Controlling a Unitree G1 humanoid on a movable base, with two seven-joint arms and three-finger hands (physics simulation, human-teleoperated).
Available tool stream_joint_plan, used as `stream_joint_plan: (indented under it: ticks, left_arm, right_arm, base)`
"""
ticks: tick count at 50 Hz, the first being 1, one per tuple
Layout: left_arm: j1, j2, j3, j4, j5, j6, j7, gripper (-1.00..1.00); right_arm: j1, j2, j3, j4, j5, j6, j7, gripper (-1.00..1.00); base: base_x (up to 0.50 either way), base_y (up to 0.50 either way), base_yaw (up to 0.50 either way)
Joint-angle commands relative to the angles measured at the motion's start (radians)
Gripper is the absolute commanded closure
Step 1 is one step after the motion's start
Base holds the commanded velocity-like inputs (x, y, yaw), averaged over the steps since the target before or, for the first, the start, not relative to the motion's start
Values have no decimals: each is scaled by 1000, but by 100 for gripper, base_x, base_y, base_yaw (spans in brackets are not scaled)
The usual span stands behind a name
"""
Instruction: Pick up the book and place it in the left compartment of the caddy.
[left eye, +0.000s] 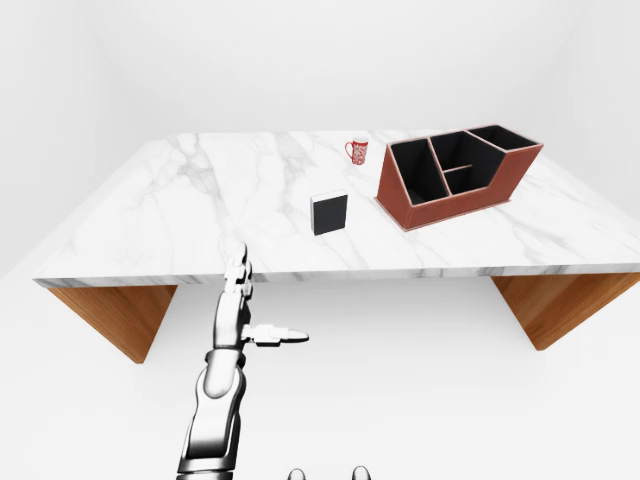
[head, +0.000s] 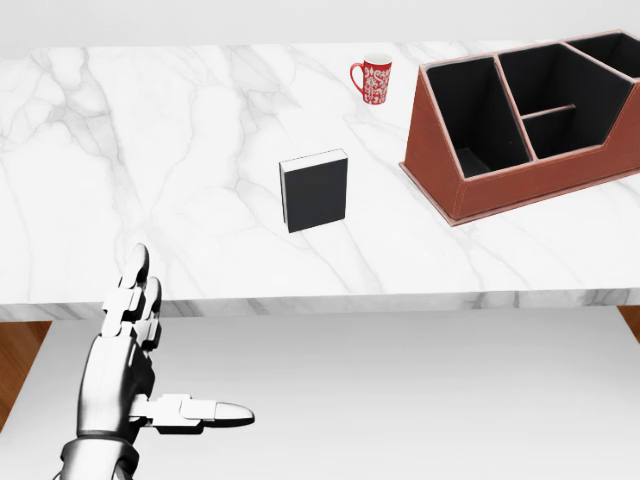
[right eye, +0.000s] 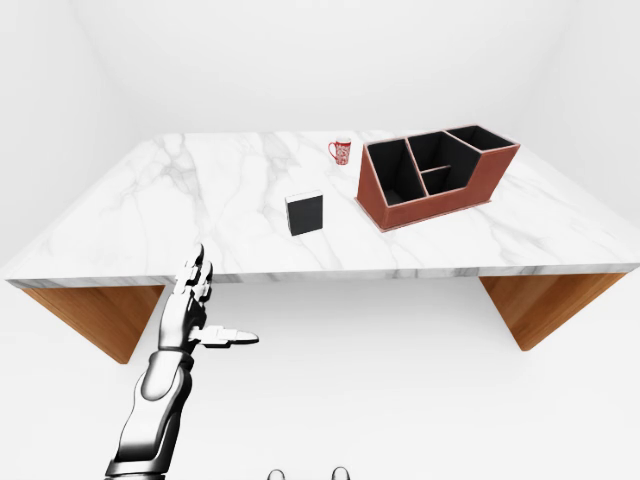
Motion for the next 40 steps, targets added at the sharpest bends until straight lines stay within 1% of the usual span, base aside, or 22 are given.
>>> stream_joint_plan:
  ticks: [1,4,13,17,40]
  left_arm:
    - [1,0,1,0,-3,0,-1,-100]
    - [-6,2,4,19,-5,0,-3,-100]
    - [6,-1,-1,-11,-3,0,-2,-100]
    - [0,1,3,10,-5,0,-3,-100]
    - [1,0,1,-4,-1,0,-2,-100]
  right_arm:
    - [-1,-1,-1,2,1,0,0,-100]
    - [-1,-1,0,3,10,0,1,-100]
    - [1,0,-3,-1,15,0,2,-100]
    - [1,1,1,1,15,0,4,-100]
    - [2,-4,-9,-11,27,0,-5,-100]
  base:
    - [0,0,18]
    - [0,0,27]
    - [0,0,27]
    - [0,0,27]
    - [0,0,27]
